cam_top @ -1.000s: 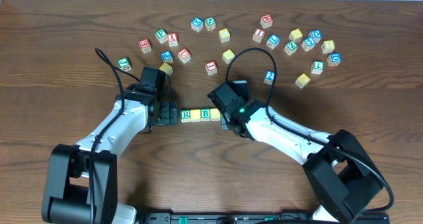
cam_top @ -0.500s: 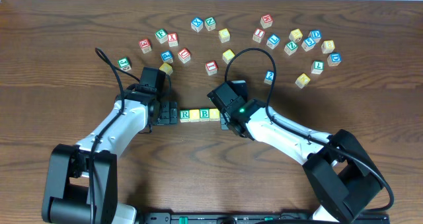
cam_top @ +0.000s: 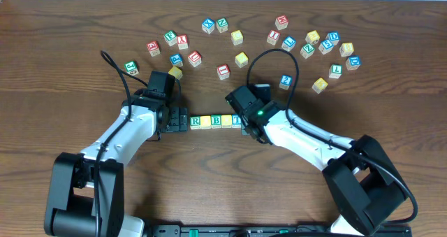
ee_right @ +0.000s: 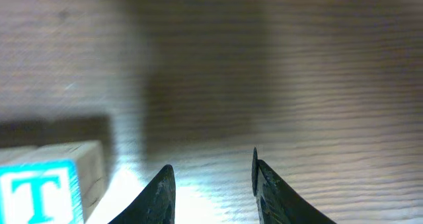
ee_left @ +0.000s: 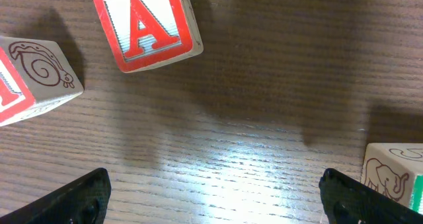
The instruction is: Spell out ROBOT
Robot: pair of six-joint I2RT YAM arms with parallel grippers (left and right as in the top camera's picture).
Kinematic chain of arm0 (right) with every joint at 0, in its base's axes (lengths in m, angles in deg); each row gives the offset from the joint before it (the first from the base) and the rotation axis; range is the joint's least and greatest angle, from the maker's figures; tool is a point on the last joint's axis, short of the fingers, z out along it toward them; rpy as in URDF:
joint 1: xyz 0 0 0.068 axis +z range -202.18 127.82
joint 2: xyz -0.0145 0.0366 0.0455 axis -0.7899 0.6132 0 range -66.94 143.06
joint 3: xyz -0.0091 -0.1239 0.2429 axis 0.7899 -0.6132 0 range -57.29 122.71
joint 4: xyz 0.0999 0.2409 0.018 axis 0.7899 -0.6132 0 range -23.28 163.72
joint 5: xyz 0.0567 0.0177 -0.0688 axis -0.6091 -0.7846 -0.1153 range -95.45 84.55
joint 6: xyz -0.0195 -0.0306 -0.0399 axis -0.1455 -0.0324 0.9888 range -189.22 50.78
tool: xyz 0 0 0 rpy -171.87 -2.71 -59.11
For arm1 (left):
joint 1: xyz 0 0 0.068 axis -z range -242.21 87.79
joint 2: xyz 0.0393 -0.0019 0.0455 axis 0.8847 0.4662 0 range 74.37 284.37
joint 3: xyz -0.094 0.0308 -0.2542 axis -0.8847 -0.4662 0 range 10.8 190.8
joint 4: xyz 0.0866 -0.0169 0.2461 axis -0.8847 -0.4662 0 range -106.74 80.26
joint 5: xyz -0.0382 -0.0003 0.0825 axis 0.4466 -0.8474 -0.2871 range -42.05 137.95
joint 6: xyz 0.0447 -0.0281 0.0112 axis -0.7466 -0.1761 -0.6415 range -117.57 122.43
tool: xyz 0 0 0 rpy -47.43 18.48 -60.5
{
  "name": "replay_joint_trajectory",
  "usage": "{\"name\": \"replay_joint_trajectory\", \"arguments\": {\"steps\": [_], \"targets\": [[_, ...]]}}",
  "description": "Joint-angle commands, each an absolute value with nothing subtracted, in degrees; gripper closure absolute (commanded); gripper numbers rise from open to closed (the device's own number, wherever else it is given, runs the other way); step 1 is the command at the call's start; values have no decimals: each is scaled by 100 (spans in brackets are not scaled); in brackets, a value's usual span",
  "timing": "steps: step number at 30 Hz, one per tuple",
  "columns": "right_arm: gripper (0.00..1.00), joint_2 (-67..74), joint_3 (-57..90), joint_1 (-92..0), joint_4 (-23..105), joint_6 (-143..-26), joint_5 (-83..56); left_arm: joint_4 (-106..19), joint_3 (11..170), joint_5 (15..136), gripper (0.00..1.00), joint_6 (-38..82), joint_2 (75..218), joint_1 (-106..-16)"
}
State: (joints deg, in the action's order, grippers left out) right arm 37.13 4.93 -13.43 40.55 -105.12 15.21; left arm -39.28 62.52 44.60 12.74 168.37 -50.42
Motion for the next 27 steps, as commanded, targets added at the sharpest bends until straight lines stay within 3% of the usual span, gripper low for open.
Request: {"name": "replay_joint_trajectory", "arguments": {"steps": [1, 9, 12, 21, 27], "targets": [[67, 3689, 480, -1566, 4053, -10580, 1862, -3941, 6231, 4449, 1, 1282, 16876, -5025], [66, 3545, 517, -2039, 4180, -10261, 1858, -4018, 6419, 4442, 1, 1282, 16645, -5029], [61, 3363, 578, -2181, 4267, -9909, 1788, -3972, 6471, 4445, 1, 1282, 16398, -5029], [25, 2259, 594, -2428, 4682, -8988, 1305, -3900, 6646, 4449, 1, 1280, 15233, -5029], [15, 1713, 594, -2559, 4665, -8711, 1303, -3895, 6655, 4447, 0, 1282, 14649, -5029]]}}
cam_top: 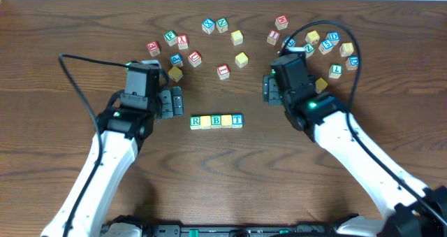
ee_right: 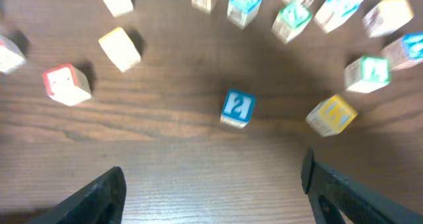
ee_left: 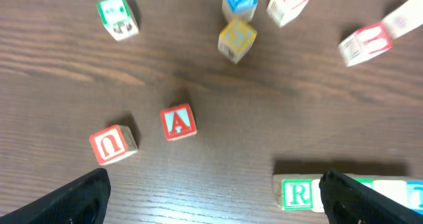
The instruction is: Spell out ROBOT
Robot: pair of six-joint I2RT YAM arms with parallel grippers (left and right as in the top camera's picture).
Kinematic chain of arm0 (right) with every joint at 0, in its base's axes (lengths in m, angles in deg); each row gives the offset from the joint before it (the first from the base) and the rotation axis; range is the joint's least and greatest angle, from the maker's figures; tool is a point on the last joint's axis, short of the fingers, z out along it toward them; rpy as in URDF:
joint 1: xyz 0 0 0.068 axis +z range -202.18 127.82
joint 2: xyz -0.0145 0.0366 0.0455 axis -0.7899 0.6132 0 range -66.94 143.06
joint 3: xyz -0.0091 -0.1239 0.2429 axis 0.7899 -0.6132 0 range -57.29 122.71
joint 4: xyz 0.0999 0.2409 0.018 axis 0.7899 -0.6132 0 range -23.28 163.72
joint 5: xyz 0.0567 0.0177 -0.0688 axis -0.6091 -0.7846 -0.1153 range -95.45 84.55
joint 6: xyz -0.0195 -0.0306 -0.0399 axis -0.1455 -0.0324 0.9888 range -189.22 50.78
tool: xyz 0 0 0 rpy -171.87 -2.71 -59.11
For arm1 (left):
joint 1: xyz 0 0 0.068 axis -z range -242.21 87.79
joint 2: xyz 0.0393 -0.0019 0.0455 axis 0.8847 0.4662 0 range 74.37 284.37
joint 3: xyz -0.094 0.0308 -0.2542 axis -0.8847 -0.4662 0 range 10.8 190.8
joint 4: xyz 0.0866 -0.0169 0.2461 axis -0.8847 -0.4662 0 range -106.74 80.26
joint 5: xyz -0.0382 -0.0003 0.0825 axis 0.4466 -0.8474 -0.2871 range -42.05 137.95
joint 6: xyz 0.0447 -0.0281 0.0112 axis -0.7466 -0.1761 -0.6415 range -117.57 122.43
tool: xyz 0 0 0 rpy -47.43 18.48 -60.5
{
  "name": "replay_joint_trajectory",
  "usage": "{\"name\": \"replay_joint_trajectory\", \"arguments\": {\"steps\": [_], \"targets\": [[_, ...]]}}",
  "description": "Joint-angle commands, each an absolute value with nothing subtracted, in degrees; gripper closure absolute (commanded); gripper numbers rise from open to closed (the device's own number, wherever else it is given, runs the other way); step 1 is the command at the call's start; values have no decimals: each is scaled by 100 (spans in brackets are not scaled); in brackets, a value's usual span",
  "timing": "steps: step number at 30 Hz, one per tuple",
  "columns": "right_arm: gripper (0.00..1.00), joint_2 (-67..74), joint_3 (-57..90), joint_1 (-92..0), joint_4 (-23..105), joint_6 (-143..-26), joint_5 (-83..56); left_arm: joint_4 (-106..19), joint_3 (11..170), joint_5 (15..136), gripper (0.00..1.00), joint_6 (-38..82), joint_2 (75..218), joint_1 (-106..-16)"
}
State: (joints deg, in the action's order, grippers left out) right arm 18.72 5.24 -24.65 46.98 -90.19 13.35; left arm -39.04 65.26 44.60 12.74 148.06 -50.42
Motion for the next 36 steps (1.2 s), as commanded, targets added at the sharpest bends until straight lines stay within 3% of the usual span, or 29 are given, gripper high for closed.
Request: {"name": "replay_joint_trajectory", "arguments": {"steps": [1, 4, 36], "targets": [[13, 1691, 594, -2567, 4636, -8711, 1305, -3895, 6655, 4445, 1, 1280, 14605, -5029], [1, 1695, 591, -2581, 4518, -8713, 1305, -3897, 6655, 4442, 1, 1280, 14573, -5029], [1, 1695, 591, -2508, 4392, -8715, 1303, -3902, 6655, 4445, 1, 1282, 14592, -5029]]}}
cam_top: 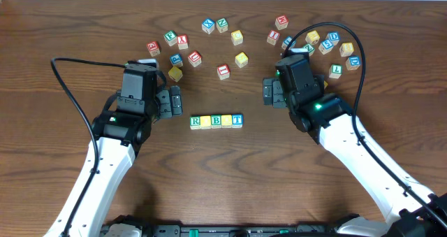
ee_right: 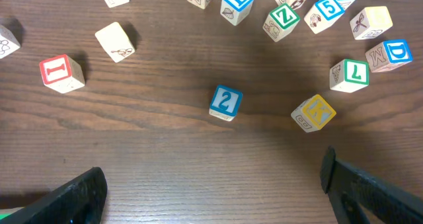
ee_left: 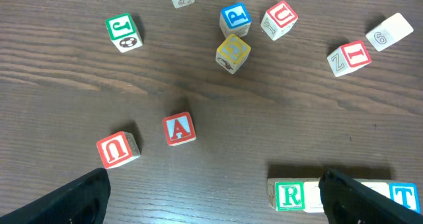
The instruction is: Spell out ROBOT
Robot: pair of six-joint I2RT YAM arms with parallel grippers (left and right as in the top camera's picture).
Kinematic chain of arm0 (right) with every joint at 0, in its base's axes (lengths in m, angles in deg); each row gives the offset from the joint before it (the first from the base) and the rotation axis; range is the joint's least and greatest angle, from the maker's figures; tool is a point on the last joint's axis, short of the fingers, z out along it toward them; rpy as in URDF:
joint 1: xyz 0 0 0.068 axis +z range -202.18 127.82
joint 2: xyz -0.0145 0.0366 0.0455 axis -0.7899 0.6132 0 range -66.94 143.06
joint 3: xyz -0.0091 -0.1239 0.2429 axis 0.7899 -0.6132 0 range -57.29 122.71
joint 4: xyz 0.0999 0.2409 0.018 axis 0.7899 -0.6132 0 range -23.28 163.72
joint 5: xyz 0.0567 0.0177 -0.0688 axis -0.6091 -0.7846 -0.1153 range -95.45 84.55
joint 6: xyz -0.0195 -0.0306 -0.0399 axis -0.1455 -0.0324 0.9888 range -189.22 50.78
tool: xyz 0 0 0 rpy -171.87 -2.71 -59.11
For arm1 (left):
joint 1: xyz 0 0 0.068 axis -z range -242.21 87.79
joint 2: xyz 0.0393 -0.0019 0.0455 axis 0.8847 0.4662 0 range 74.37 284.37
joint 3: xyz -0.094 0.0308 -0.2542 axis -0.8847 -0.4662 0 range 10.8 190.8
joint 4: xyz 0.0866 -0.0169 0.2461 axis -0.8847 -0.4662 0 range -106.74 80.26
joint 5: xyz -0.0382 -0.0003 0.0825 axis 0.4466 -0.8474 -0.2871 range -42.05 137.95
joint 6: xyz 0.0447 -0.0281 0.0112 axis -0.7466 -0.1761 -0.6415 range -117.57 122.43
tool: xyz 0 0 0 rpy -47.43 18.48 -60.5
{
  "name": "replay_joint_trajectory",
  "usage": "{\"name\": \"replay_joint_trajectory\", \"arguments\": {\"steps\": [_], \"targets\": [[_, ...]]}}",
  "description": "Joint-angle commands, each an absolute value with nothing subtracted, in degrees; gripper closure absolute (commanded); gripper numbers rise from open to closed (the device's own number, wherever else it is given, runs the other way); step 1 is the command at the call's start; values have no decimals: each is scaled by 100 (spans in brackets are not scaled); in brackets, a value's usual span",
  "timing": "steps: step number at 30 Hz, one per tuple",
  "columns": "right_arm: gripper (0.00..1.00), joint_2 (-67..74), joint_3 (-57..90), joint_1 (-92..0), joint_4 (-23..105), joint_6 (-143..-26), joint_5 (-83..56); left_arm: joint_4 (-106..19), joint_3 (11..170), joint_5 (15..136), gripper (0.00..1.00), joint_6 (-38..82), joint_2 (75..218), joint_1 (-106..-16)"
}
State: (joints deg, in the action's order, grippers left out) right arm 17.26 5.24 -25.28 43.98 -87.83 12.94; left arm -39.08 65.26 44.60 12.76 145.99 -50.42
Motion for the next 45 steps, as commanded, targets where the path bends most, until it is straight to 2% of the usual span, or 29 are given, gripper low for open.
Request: {"name": "replay_joint_trajectory", "arguments": {"steps": [1, 15, 20, 27, 36, 45], "targets": [[1, 1695, 591, -2508, 4392, -8715, 1303, -3902, 6655, 4445, 1, 1282, 14592, -5029], [1, 1695, 591, -2508, 4392, -8715, 1300, -3865, 6434, 4337, 1, 858, 14380, -5029], [1, 1695, 591, -2508, 4392, -8715, 1303, -3143, 5636, 4340, 1, 716, 13668, -5029], [1, 1695, 591, -2508, 4392, -8715, 1303, -1589, 3741, 4355, 1, 718, 12223, -5029], [1, 1695, 591, -2508, 4392, -8715, 1303, 33, 1752, 4989, 1, 168, 10645, -5031], [1, 1695, 591, -2508, 4392, -8715, 1303, 111, 1118, 5660, 1, 52, 9725, -5512]]}}
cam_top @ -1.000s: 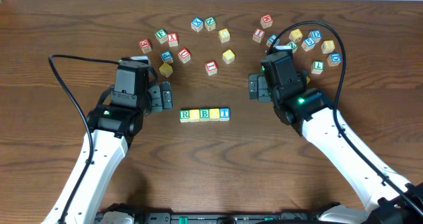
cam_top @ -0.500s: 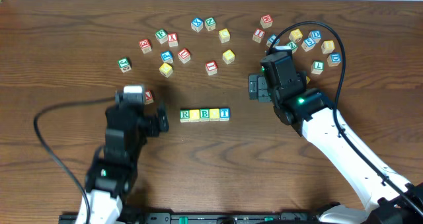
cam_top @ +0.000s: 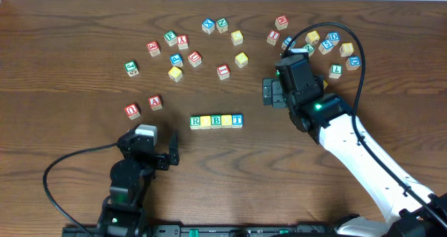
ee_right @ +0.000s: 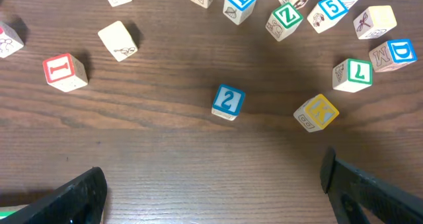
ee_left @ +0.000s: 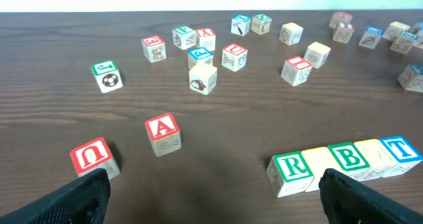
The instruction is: Spell out ROBOT
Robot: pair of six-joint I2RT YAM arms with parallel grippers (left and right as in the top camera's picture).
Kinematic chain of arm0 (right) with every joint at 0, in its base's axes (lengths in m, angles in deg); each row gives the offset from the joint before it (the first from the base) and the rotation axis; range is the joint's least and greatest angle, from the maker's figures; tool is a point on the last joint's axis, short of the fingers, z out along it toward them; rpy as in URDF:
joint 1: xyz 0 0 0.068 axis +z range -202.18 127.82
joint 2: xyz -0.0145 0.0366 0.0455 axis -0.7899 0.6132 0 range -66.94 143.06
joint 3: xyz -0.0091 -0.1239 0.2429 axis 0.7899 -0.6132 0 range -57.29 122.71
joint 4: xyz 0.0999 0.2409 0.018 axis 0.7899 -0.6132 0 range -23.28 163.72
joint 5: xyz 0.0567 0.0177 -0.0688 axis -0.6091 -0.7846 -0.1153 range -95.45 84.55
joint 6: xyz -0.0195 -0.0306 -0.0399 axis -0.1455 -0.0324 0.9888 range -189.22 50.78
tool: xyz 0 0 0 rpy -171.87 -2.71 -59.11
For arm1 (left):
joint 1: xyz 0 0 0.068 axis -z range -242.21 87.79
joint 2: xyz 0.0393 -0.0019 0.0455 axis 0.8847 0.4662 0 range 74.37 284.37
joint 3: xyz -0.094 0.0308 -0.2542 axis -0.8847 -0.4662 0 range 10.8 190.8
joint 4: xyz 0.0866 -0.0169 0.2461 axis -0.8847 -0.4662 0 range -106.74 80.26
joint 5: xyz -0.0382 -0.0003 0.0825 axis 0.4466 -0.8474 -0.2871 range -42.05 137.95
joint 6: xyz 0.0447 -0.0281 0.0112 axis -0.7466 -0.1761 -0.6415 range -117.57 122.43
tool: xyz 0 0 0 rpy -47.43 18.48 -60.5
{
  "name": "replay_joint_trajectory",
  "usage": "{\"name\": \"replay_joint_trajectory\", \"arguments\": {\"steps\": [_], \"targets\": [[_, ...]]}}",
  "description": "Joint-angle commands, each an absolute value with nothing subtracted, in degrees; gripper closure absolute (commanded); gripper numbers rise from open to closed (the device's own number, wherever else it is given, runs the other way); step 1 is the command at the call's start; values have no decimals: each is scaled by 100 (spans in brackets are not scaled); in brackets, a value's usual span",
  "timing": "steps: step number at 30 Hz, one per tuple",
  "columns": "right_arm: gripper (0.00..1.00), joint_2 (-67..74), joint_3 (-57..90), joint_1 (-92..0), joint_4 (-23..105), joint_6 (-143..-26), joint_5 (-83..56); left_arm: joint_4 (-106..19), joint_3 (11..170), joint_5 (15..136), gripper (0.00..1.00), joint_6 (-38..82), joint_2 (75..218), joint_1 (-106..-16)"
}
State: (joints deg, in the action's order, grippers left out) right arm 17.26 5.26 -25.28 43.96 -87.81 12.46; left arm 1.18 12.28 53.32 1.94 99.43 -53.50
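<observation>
Five blocks stand in a row mid-table: green R [cam_top: 195, 121] [ee_left: 293, 169], a yellowish block, green B [cam_top: 216, 120] [ee_left: 348, 156], another yellowish block, blue T [cam_top: 237, 119] [ee_left: 398, 149]. I cannot read the letters on the two yellowish blocks. My left gripper [cam_top: 173, 152] [ee_left: 213, 179] is open and empty near the front edge, left of and nearer than the row. My right gripper [cam_top: 267, 91] [ee_right: 211, 174] is open and empty above bare wood, right of and behind the T.
Red A [cam_top: 155, 102] [ee_left: 162, 133] and red U [cam_top: 132, 110] [ee_left: 92, 158] lie left of the row. Several loose letter blocks are scattered along the back. Blue 2 [ee_right: 228, 102] and yellow K [ee_right: 316, 112] lie under the right wrist.
My left arm has drawn back from beside the row's left end to the front edge, leaving the red A and U uncovered in the overhead view. The right arm and blocks stay put.
First both grippers were low at the row's ends, the left by the R and the right, part open, next to the T. Then both were raised and wide open behind the row. The row stayed the same throughout, and the left arm now sits at the front.
</observation>
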Motion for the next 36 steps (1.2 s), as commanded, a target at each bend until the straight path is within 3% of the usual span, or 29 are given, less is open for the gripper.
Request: {"name": "replay_joint_trajectory", "arguments": {"steps": [1, 9, 36], "targets": [[1, 1695, 591, -2508, 4392, -8715, 1303, -26, 1103, 5697, 1, 50, 9626, -5556], [1, 1695, 591, -2508, 4392, -8715, 1303, -1334, 1103, 5723, 1, -62, 8794, -5643], [1, 1695, 591, -2508, 4392, -8715, 1303, -1336, 1109, 5765, 1, -31, 7445, -5803]]}}
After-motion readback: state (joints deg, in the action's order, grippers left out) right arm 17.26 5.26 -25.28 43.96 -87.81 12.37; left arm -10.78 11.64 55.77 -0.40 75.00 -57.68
